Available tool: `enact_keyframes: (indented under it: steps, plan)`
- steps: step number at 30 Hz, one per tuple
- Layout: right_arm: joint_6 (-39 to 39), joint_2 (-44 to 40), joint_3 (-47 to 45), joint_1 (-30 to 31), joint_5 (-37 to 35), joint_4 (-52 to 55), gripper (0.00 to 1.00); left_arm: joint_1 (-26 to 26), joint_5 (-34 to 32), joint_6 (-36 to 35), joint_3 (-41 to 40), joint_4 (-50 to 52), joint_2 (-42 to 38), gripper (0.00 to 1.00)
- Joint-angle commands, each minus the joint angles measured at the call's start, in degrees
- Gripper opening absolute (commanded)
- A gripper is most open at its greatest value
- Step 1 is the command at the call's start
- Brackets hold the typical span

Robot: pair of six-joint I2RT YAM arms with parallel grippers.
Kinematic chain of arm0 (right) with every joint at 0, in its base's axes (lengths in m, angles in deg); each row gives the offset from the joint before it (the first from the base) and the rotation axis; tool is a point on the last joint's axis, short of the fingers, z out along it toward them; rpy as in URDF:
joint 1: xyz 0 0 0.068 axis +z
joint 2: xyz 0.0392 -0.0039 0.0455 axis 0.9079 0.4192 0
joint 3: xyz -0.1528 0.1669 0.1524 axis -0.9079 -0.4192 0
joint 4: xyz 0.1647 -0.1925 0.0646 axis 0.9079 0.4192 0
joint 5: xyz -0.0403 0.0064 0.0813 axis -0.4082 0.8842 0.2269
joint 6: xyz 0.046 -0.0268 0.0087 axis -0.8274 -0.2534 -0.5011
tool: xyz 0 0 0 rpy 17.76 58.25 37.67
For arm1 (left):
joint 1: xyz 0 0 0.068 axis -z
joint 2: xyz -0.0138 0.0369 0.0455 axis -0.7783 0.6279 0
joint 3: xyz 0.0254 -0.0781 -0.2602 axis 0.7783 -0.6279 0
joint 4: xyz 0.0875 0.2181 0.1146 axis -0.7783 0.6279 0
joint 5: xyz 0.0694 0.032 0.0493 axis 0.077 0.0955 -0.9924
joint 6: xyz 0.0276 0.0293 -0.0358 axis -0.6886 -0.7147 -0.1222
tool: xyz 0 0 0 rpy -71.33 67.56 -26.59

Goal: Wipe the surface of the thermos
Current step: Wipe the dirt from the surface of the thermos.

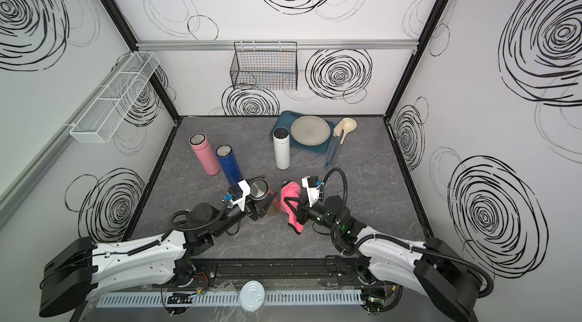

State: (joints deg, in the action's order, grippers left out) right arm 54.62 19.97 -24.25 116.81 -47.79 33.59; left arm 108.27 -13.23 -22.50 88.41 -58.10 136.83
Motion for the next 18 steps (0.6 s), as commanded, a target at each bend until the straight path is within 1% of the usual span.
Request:
enact_keyframes:
  steps: [1,2,4,8,12,15,18]
  plan:
    - [7.7,-6.6,6.8,7.7,-10.5,6.4,0.00,-0.7,-7.3,11.3,7.4,6.0,-2.1,0.00]
    - [9.4,-7.4,8.3,9.6,-12.4,7.5,0.00,-0.7,-6.4,12.7,8.9,8.9,-1.8,0.00]
    - [11.5,-7.7,10.3,12.1,-13.6,7.9,0.00,-0.6,-4.0,13.7,10.8,11.2,-1.3,0.00]
    - [11.3,-4.5,11.1,12.3,-12.9,6.1,0.00,-0.3,-2.9,15.0,11.3,11.0,-0.4,0.00]
    - [9.9,0.5,8.0,12.4,-13.7,2.5,0.00,-0.3,-6.3,17.0,11.9,12.3,0.4,0.00]
    - [8.6,4.4,4.3,12.7,-15.9,-0.7,0.00,-0.3,-7.1,17.8,12.9,13.9,0.8,0.00]
    - [9.6,5.4,3.4,14.1,-17.3,-1.8,0.00,-0.4,-8.4,19.7,13.3,14.4,1.1,0.00]
